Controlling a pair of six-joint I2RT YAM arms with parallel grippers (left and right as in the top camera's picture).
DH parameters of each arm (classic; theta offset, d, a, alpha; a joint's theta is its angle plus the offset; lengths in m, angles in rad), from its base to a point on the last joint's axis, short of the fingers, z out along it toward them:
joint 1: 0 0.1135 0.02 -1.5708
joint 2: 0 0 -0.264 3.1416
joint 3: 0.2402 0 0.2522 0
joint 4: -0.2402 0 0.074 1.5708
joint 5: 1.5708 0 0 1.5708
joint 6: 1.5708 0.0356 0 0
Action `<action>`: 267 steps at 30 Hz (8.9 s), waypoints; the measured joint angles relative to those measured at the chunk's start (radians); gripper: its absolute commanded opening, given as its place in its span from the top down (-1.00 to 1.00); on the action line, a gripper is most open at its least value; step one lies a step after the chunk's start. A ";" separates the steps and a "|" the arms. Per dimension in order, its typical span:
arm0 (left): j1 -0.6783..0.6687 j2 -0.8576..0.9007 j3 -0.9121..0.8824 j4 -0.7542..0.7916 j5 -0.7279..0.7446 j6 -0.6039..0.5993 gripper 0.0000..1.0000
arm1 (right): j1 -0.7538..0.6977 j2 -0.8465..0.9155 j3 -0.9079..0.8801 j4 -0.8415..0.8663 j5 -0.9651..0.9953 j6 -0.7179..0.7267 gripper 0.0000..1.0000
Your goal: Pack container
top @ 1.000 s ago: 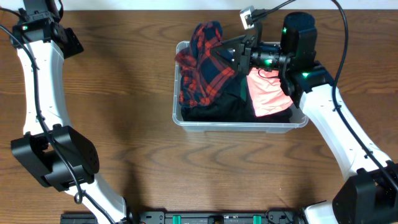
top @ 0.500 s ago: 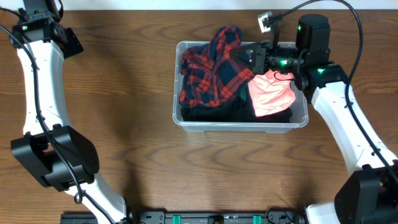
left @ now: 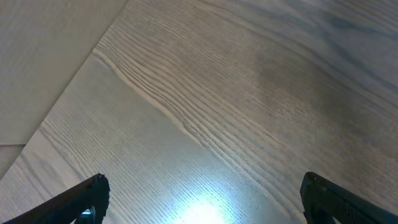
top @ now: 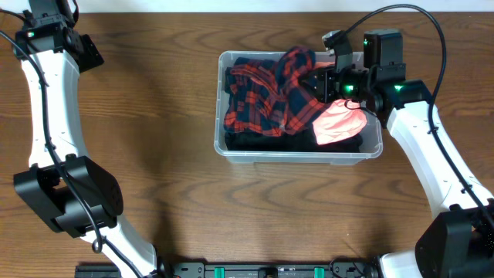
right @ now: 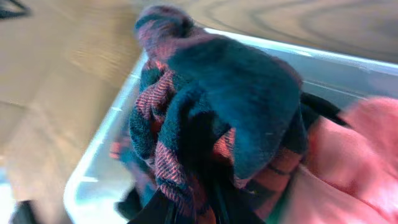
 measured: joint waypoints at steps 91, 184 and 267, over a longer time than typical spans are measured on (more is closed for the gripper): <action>0.000 0.000 0.000 0.000 0.000 0.000 -0.96 | 0.048 0.299 0.130 -0.100 0.671 -0.129 0.97; 0.000 0.000 0.000 0.000 0.000 0.000 -0.96 | 0.071 -0.939 0.237 -0.854 0.221 -0.182 -0.99; 0.000 0.000 0.000 0.000 0.000 0.000 -0.96 | 0.049 -1.604 -1.305 0.592 0.469 -0.165 -0.99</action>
